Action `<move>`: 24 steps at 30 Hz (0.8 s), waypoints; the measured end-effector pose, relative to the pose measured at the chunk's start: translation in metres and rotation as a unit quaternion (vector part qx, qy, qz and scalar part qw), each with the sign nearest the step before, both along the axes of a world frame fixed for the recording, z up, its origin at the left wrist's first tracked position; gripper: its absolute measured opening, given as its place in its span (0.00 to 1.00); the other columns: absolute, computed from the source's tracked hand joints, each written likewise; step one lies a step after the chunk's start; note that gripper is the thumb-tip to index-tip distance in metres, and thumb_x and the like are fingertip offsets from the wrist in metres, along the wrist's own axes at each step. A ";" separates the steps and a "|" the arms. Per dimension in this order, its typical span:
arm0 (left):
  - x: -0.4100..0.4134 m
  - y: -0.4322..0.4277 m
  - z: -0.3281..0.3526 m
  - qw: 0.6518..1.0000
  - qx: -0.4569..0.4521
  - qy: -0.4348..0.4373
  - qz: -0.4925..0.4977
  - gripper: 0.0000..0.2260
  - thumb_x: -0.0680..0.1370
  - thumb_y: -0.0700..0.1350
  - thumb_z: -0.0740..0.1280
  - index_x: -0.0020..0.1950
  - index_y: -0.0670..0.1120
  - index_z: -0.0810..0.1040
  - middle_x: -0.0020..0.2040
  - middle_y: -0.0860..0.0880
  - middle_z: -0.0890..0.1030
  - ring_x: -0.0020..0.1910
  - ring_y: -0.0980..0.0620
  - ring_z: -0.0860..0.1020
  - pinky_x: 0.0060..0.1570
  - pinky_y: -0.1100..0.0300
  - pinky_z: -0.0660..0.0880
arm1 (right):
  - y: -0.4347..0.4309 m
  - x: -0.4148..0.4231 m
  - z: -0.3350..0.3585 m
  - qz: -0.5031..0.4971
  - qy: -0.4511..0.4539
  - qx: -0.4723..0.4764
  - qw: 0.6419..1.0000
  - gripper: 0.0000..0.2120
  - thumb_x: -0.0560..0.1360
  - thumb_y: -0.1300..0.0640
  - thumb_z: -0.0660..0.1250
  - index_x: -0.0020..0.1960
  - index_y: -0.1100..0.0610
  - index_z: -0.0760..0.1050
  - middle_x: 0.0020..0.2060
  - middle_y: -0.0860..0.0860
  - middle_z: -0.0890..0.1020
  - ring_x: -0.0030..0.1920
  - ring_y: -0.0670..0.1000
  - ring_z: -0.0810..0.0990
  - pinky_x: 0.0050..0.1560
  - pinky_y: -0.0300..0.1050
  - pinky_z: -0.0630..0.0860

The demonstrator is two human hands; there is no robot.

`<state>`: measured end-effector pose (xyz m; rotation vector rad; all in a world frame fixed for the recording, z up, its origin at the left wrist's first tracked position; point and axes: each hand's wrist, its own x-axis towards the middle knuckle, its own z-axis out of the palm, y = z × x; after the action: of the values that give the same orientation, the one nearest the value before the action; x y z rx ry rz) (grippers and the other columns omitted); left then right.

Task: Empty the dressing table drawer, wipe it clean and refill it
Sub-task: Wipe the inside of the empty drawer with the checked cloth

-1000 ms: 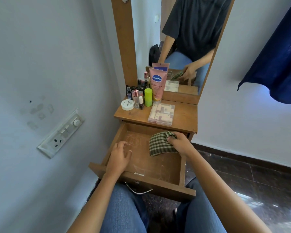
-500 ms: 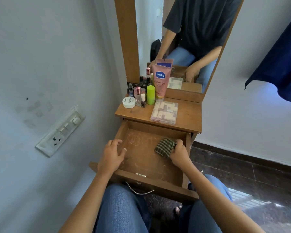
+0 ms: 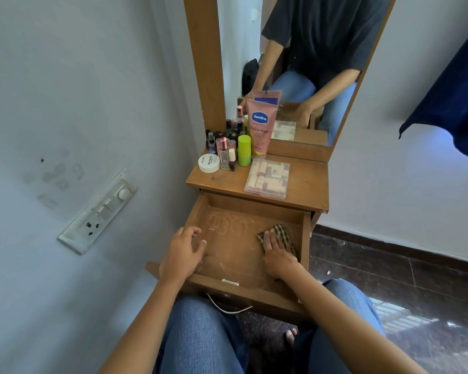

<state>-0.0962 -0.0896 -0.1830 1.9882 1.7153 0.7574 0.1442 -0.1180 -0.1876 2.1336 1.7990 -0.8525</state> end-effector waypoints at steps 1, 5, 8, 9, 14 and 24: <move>0.000 0.000 0.000 1.000 -0.001 0.003 -0.006 0.10 0.76 0.47 0.67 0.56 0.48 0.76 0.53 0.53 0.75 0.52 0.55 0.75 0.50 0.61 0.72 | -0.003 -0.002 -0.003 -0.018 0.005 -0.002 1.000 0.30 0.80 0.63 0.45 0.76 0.60 0.32 0.76 0.54 0.33 0.76 0.53 0.35 0.75 0.51 0.40; -0.001 0.001 -0.002 1.000 -0.011 0.009 -0.026 0.09 0.76 0.46 0.67 0.55 0.49 0.76 0.51 0.55 0.74 0.53 0.53 0.76 0.52 0.56 0.75 | -0.008 -0.009 -0.006 -0.086 0.040 -0.017 0.995 0.33 0.80 0.62 0.48 0.73 0.65 0.28 0.73 0.58 0.30 0.75 0.57 0.31 0.74 0.52 0.36; -0.002 0.000 -0.004 0.999 -0.021 0.023 -0.026 0.09 0.76 0.47 0.66 0.56 0.49 0.76 0.53 0.54 0.75 0.54 0.53 0.76 0.52 0.55 0.75 | 0.004 -0.008 -0.004 -0.127 0.053 -0.019 0.990 0.35 0.79 0.63 0.50 0.72 0.65 0.26 0.73 0.59 0.28 0.74 0.58 0.29 0.73 0.53 0.34; -0.002 0.000 -0.004 0.999 -0.024 0.027 -0.025 0.09 0.76 0.47 0.66 0.56 0.49 0.76 0.53 0.54 0.75 0.54 0.53 0.76 0.51 0.55 0.75 | 0.010 -0.007 -0.003 -0.136 0.058 -0.017 0.989 0.36 0.79 0.63 0.51 0.72 0.65 0.26 0.73 0.59 0.28 0.74 0.58 0.29 0.73 0.53 0.34; 0.001 0.000 -0.001 0.999 -0.013 0.029 -0.020 0.08 0.77 0.45 0.65 0.56 0.49 0.76 0.52 0.54 0.76 0.51 0.55 0.76 0.48 0.61 0.72 | 0.025 0.003 0.003 -0.117 0.085 -0.021 0.989 0.35 0.80 0.60 0.51 0.74 0.62 0.27 0.73 0.56 0.28 0.74 0.56 0.29 0.73 0.53 0.33; -0.004 0.003 -0.001 0.998 -0.041 0.034 -0.021 0.11 0.78 0.38 0.61 0.57 0.48 0.76 0.54 0.53 0.74 0.48 0.57 0.75 0.47 0.66 0.70 | 0.005 0.002 -0.014 -0.093 0.050 -0.035 0.994 0.39 0.79 0.59 0.55 0.73 0.62 0.26 0.73 0.55 0.29 0.74 0.56 0.30 0.73 0.50 0.34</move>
<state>-0.0998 -0.0871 -0.1844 2.0085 1.7083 0.6024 0.1463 -0.1132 -0.2016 2.2770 1.6066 -1.0679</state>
